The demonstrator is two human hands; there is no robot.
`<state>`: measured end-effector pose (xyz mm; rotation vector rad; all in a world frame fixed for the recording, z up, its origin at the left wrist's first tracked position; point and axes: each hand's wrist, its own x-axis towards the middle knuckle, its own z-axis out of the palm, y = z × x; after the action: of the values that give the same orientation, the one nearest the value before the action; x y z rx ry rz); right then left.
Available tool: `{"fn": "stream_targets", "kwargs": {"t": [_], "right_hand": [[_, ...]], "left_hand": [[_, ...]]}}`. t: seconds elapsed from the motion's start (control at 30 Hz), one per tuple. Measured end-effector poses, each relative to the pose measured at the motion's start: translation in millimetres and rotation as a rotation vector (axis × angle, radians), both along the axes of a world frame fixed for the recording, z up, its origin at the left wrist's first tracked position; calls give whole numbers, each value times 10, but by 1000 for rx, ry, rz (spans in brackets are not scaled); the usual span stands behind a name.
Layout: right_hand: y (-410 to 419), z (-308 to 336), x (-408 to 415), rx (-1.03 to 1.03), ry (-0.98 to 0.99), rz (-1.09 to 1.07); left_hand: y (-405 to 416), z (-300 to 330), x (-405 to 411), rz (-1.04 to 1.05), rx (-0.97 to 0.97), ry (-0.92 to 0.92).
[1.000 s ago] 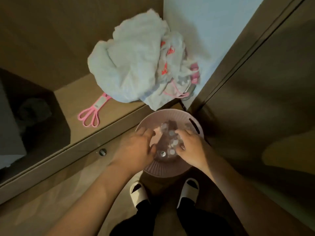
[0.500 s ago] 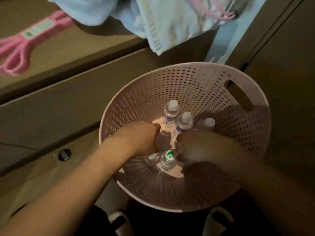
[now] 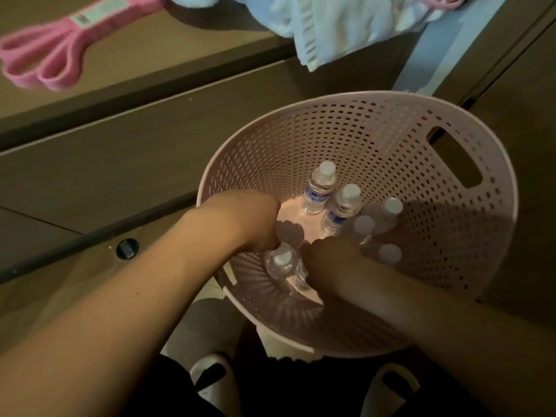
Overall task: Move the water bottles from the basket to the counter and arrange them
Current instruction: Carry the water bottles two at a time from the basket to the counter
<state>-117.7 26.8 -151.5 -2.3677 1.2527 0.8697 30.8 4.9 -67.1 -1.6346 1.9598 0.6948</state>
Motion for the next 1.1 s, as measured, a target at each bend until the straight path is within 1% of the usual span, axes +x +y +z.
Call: {"fn": "stream_targets", "kwargs": {"t": [0.1,0.2,0.33,0.4,0.53,0.7,0.83,0.97,1.1], "right_hand": [[-73,51,16,9,-29,-23],[-119,133,-116,-29,-117,-140],[-188,412,-309,3,-234,-240],[-202,523,-368,12,-288,-261],[-192,593,-402,17,-302,-233],[-215,633,-403,-10,-306,-152],[-204,671,-435,-35,-325,-129],[-189,674,-458,-42,-326,-128],[-168,687,-458,-65,-343,-149]], "left_hand": [[25,-4,-6,8,7,13],[104,-56,2,7,55,-60],[112,-138,-148,-17,166,-118],[54,-217,-255,-53,231,-148],[-23,-445,-428,-132,253,-264],[1,-674,-453,-163,222,-367],[17,-744,-433,-192,125,-379],[17,-785,-442,-201,9,-345],[18,-781,-422,-240,-51,-386]]}}
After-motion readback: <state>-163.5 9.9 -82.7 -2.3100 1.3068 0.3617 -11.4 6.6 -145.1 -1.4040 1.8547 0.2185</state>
